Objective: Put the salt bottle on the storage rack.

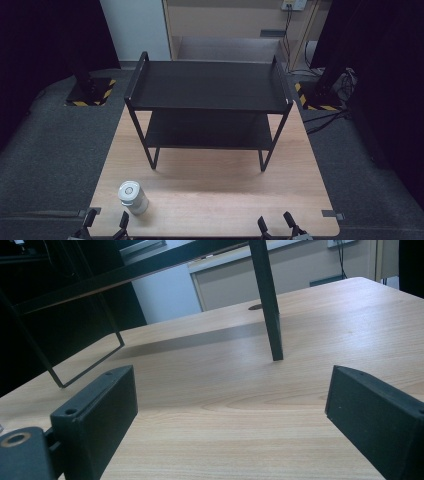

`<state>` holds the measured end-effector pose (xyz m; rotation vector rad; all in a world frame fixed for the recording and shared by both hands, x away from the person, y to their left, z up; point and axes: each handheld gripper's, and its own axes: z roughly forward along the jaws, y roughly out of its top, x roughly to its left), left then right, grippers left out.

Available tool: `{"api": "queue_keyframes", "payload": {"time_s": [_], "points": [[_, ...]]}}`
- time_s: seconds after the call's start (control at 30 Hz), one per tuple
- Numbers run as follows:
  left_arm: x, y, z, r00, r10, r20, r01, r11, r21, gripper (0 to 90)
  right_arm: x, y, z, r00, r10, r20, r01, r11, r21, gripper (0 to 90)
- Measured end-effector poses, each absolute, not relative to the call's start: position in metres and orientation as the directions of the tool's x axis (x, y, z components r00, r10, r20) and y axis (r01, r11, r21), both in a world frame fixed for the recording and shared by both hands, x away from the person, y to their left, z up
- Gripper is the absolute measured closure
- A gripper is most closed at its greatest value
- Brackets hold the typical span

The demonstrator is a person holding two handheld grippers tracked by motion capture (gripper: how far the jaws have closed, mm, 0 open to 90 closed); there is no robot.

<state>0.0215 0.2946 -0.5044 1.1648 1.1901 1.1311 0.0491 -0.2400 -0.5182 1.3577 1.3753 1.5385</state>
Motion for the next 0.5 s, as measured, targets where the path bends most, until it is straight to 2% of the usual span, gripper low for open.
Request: {"api": "queue_keyframes", "payload": {"time_s": [0.5], "points": [[0.0241,0.2942,-0.5042,0.062,0.996,-0.071,-0.011,0.072,0.997,4.8,0.0502,-0.2395,-0.5176,-0.243,0.934,0.263,0.159,-0.229,0.960,6.4]]}}
